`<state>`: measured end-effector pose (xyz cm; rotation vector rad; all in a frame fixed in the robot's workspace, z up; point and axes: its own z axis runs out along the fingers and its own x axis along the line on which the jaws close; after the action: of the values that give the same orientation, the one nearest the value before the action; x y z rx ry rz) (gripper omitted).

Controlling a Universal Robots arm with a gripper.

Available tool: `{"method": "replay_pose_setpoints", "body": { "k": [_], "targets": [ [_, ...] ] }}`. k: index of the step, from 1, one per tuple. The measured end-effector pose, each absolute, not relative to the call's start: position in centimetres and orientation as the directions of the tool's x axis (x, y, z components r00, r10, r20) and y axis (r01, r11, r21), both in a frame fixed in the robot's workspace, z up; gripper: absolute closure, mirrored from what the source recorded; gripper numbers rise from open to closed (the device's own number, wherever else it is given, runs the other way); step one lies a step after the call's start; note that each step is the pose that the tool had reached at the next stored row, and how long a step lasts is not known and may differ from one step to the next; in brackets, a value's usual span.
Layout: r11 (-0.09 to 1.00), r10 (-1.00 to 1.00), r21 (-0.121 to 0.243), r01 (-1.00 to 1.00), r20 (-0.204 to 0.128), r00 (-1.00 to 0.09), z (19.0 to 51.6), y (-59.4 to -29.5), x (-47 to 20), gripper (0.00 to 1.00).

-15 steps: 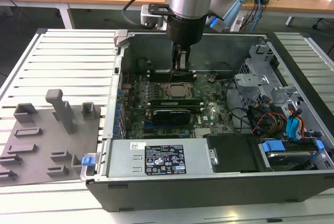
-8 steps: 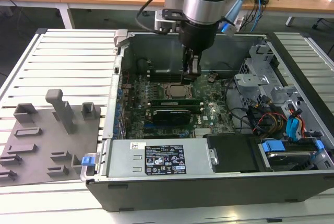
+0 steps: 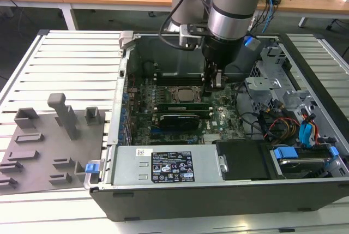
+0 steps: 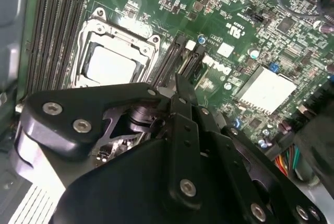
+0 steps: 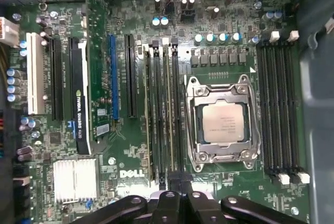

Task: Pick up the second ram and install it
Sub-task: 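Press down the second ram until it locks into place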

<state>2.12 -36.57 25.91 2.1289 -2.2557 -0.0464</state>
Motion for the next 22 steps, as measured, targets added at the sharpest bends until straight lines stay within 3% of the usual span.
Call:
{"method": "replay_pose_setpoints", "body": {
  "k": [10, 22],
  "targets": [
    [0.057, -0.998, 0.049, -0.997, -0.002, -0.058, 23.1, -36.7, 2.1, 0.89],
    [0.057, -0.998, 0.041, -0.998, -0.018, -0.058, 23.4, -36.9, -1.4, 0.89]
  ]
}}
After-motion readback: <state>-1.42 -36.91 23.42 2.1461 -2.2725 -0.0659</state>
